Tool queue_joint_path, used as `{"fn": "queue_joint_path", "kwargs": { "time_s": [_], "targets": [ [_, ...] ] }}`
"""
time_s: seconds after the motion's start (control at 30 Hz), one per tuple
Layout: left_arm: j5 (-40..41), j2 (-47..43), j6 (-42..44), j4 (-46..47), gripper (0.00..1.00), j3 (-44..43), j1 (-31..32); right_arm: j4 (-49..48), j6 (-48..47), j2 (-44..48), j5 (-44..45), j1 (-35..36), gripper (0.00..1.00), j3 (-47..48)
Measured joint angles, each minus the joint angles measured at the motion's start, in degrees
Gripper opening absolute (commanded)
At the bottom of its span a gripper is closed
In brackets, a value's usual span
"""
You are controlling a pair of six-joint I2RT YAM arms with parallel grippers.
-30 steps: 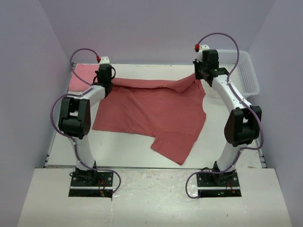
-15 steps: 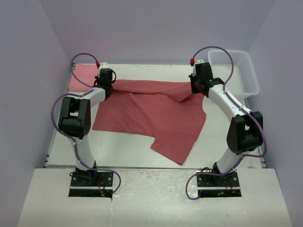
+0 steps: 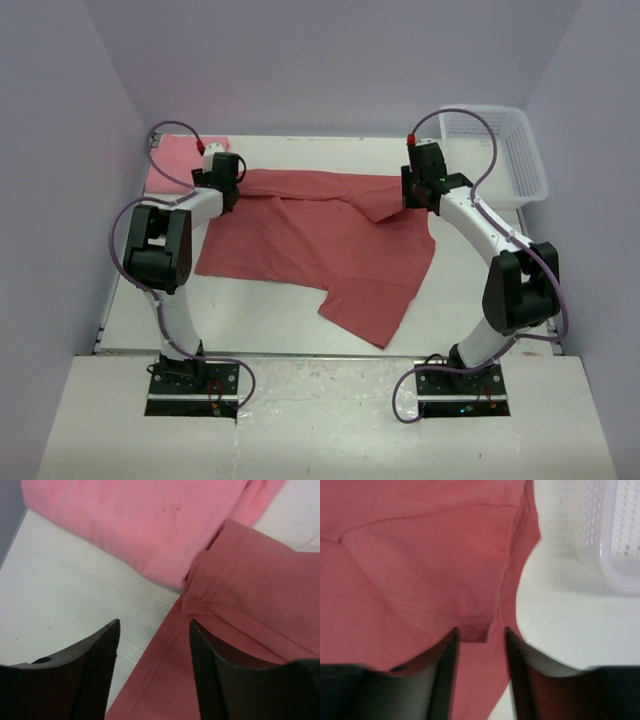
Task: Fold and stack the t-shirts
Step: Fold the flattened tshirt in 1/3 of the way
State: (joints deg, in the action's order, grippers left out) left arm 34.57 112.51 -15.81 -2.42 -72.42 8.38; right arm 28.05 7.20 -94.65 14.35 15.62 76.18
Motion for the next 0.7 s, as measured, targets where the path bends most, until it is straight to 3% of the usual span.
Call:
{"fn": "queue_joint_path", "kwargs": {
  "time_s": [0.03,0.07,0.23,0.4,0.5,0.57,0.6,0.63,0.67,0.7],
  "targets": [
    [0.76,0.0,-1.01,-0.7,0.65,0.02,0.0,0.35,1.01,0.0,0.59,0.22,0.84,-0.5],
    [1.66,0.0,-2.14,-1.51,0.68,0.0,0.0,1.09,2.14,0.0,2.08,0.85,0.92,-1.05],
    [8.04,-3.1,-7.8,-7.26,0.71,1.25,0.52,4.02,5.38,1.42,9.05,6.14,0.99,-3.17],
    [9.68,-17.33,-8.2,-6.88,0.67,1.86,5.01,6.51,5.38,4.61,9.49,7.56,0.99,2.51],
    [3.91,-19.76,-7.54,-4.81,0.62,-4.55,8.68,5.25,5.31,1.11,7.02,5.55,0.86,11.08],
    [-1.36,-17.66,-7.17,-3.78,0.51,-9.62,10.75,3.26,5.42,-2.49,4.61,4.63,0.78,14.75],
    [-3.45,-16.35,-7.26,-3.76,0.47,-11.26,11.61,2.43,5.29,-4.04,3.26,4.52,0.56,15.26],
    [-5.7,-14.95,-7.3,-3.72,0.41,-12.02,12.39,2.1,4.94,-5.92,1.44,4.55,0.44,15.41],
    [-7.74,-13.77,-7.45,-4.17,0.4,-11.87,12.96,2.36,4.66,-7.96,0.0,4.63,0.38,15.54],
    [-9.4,-12.85,-7.48,-4.57,0.4,-11.34,13.29,2.82,4.46,-10.38,-1.68,4.74,0.37,15.8]
  ]
}}
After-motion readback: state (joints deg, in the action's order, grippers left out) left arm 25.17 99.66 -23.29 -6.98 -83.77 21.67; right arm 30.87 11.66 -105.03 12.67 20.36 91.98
